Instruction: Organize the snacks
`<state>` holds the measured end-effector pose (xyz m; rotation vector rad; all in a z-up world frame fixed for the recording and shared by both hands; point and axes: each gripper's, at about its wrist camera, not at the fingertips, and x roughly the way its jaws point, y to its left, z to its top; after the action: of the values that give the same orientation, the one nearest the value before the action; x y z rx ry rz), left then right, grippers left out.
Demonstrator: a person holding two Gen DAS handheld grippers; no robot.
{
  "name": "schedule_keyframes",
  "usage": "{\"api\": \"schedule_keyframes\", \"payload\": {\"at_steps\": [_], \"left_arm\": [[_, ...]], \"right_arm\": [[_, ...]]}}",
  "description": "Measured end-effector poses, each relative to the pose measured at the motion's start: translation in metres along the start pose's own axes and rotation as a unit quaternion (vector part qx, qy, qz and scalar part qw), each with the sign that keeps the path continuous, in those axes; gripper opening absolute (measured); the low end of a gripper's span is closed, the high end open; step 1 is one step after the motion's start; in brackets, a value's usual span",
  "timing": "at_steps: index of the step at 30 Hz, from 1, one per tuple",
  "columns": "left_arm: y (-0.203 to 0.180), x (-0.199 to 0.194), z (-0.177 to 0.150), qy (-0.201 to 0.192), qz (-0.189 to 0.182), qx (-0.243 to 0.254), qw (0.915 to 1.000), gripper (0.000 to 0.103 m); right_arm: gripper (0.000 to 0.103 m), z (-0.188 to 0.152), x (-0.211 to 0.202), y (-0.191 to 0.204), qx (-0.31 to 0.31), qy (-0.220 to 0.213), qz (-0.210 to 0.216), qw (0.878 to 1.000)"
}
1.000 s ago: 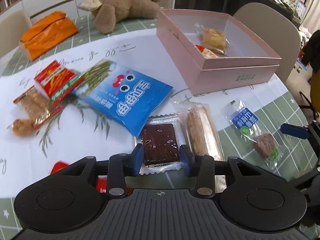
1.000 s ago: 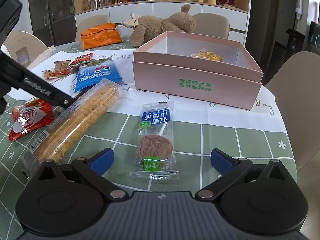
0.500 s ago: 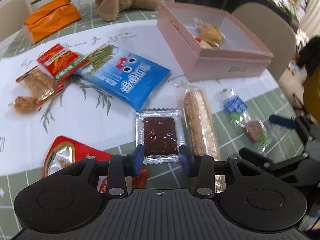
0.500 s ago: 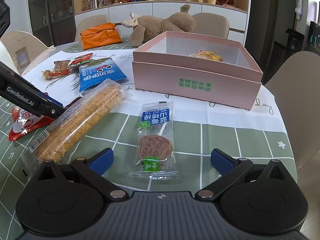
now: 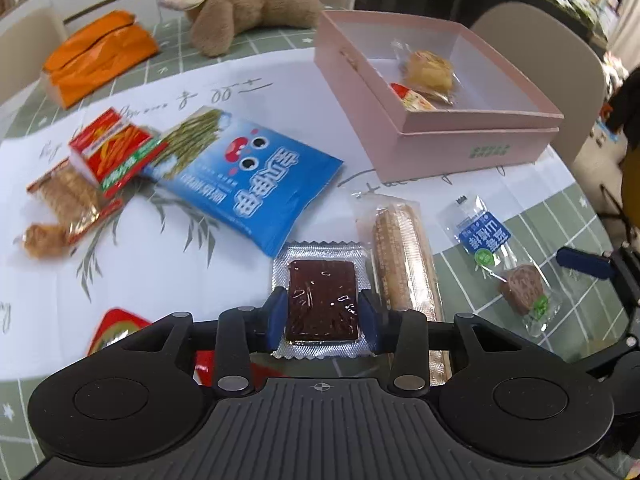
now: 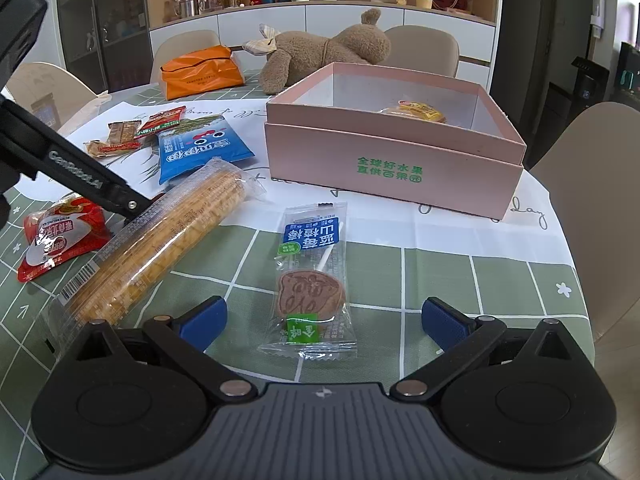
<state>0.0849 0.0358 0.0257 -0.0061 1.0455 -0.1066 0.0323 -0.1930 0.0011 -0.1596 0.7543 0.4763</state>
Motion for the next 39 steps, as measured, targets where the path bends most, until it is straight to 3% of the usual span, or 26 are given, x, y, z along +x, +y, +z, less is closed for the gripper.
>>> {"api": "schedule_keyframes", "payload": {"at_steps": [7,15,19,20,22,26,28,30,35,36,37,39], "left_arm": [[-0.009,0.004,0.0,-0.012,0.004,0.042,0.999,0.046],[-0.001,-0.001,-0.005,-0.018,-0.021,0.01,0.9996,0.043],[-0.008,-0.007,-0.017,-0.017,-0.006,0.033,0.9993,0.043],[-0.01,-0.009,-0.019,-0.015,-0.004,0.038,0.9992,0.043],[-0.011,-0.01,-0.022,-0.012,-0.007,0.043,0.999,0.043],[-0.013,-0.012,-0.024,-0.009,-0.015,0.049,0.9986,0.043],[-0.013,-0.013,-0.026,-0.01,-0.019,0.053,0.9984,0.043],[-0.011,-0.015,-0.028,-0.01,-0.023,0.044,0.9987,0.043],[-0.012,-0.019,-0.032,-0.008,-0.02,0.035,0.9992,0.043],[-0.013,-0.02,-0.033,-0.007,-0.018,0.038,0.9991,0.043],[-0.015,-0.02,-0.034,-0.006,-0.015,0.04,0.9991,0.043],[-0.015,-0.02,-0.035,-0.005,-0.015,0.041,0.999,0.043]], "right_arm": [[0.103,0.0,-0.001,0.0,-0.005,0.006,0.008,1.0],[0.103,0.0,-0.001,0.001,-0.005,0.005,0.006,1.0],[0.101,0.001,-0.001,0.001,-0.001,0.008,0.004,1.0],[0.098,0.003,-0.002,0.001,0.004,0.009,0.001,1.0],[0.083,0.008,-0.003,-0.001,0.017,0.008,0.01,1.0],[0.067,0.026,0.005,-0.006,0.034,0.02,0.04,0.998],[0.036,0.032,0.01,0.0,0.007,0.028,0.021,0.999],[0.036,0.038,0.01,0.004,-0.016,0.045,0.02,0.999],[0.033,0.042,-0.012,-0.005,0.01,0.052,0.047,0.997],[0.02,0.042,-0.016,-0.007,0.015,0.052,0.048,0.997],[0.014,0.042,-0.02,-0.011,0.022,0.055,0.049,0.997],[0.014,0.04,-0.025,-0.017,0.036,0.061,0.048,0.996]]}}
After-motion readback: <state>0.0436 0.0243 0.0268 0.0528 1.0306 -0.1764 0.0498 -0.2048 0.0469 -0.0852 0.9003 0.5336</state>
